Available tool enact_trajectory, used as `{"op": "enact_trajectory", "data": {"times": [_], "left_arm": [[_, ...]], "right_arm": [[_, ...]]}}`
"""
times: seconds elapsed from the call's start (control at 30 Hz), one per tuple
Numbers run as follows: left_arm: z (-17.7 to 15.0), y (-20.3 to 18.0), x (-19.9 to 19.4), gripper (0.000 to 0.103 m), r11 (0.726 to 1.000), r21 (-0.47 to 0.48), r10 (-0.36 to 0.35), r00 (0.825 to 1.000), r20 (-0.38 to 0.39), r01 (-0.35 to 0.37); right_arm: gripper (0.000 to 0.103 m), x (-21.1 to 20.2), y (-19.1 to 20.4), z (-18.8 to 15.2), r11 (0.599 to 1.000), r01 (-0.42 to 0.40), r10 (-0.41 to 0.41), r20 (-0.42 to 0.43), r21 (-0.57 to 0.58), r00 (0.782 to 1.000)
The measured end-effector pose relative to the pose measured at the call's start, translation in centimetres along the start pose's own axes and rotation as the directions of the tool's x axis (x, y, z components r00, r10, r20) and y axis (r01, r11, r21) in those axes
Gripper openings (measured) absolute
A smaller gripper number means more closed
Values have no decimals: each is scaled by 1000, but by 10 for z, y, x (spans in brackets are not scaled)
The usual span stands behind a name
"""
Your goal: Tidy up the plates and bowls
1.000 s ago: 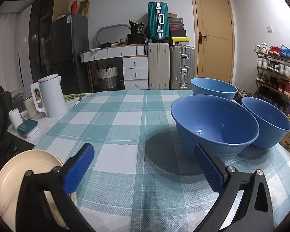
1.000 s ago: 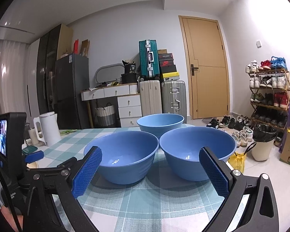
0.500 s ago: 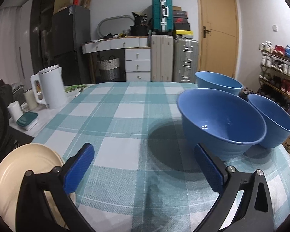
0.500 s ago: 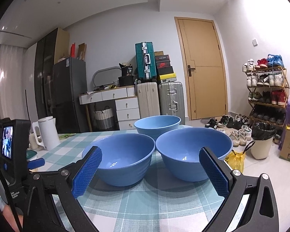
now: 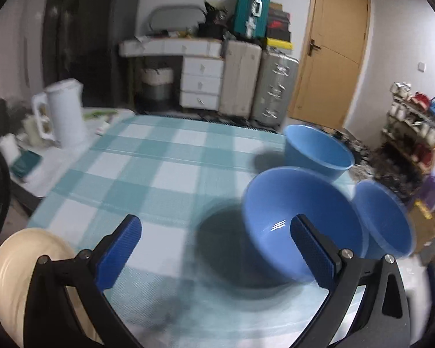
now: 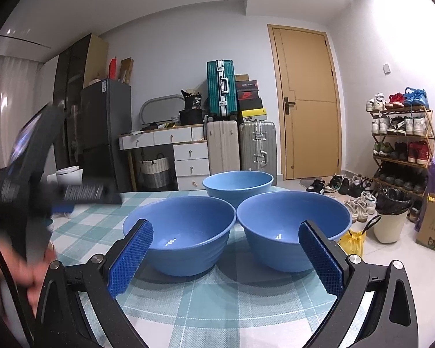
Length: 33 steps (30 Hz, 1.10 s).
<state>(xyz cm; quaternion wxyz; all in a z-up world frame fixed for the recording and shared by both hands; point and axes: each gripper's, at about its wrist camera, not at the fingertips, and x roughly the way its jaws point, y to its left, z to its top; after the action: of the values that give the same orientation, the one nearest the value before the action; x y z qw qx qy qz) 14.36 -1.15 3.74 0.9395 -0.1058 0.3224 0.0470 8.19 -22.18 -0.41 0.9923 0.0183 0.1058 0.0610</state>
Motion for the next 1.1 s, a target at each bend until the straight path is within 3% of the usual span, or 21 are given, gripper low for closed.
{"op": "enact_trajectory", "data": {"times": [0.13,0.23,0.37,0.47,0.57,0.67,0.7,0.77,0.83,0.87,0.9,0.93,1.03,1.1], "left_arm": [[35,-16,28,103,999,32,-29,996,-80,32],[49,-28,61,103,997,78,-8,980,-201,24],[56,-42,95,103,981,194,63,962,-265,-11],[56,-41,120,103,983,183,45,931,-362,23],[54,-39,141,103,984,160,2,889,-459,80],[53,-40,152,102,981,164,-5,870,-494,98],[53,-41,155,102,981,160,-15,863,-506,111],[52,-42,162,101,979,137,-53,839,-542,150],[48,-48,170,101,972,165,-39,811,-583,166],[46,-52,173,93,966,207,-2,804,-594,155],[44,-55,174,77,959,246,32,805,-592,143],[43,-58,176,72,950,273,43,805,-592,150],[41,-57,180,61,948,253,6,781,-624,194],[40,-57,179,49,946,229,-31,765,-643,231]], "right_arm": [[102,-1,-4,0,1000,3,-3,3,19,1000],[102,-1,-5,1,1000,4,-4,2,27,1000],[102,-2,-6,1,999,-6,6,4,32,1000],[102,0,-9,-1,996,-27,30,-37,86,999],[102,10,-14,6,978,-47,77,-142,205,987],[102,31,-18,14,937,-38,140,-273,347,952],[102,38,-21,14,907,-33,172,-298,420,939],[102,46,-22,12,872,-18,198,-319,489,927],[102,55,-18,12,856,1,207,-346,516,915],[102,60,-18,11,849,5,216,-356,528,909],[102,64,-17,10,841,8,226,-365,540,903],[102,69,-17,9,840,30,219,-387,542,896],[102,79,-19,5,832,70,200,-415,551,888],[102,82,-18,5,839,102,169,-434,535,885]]}}
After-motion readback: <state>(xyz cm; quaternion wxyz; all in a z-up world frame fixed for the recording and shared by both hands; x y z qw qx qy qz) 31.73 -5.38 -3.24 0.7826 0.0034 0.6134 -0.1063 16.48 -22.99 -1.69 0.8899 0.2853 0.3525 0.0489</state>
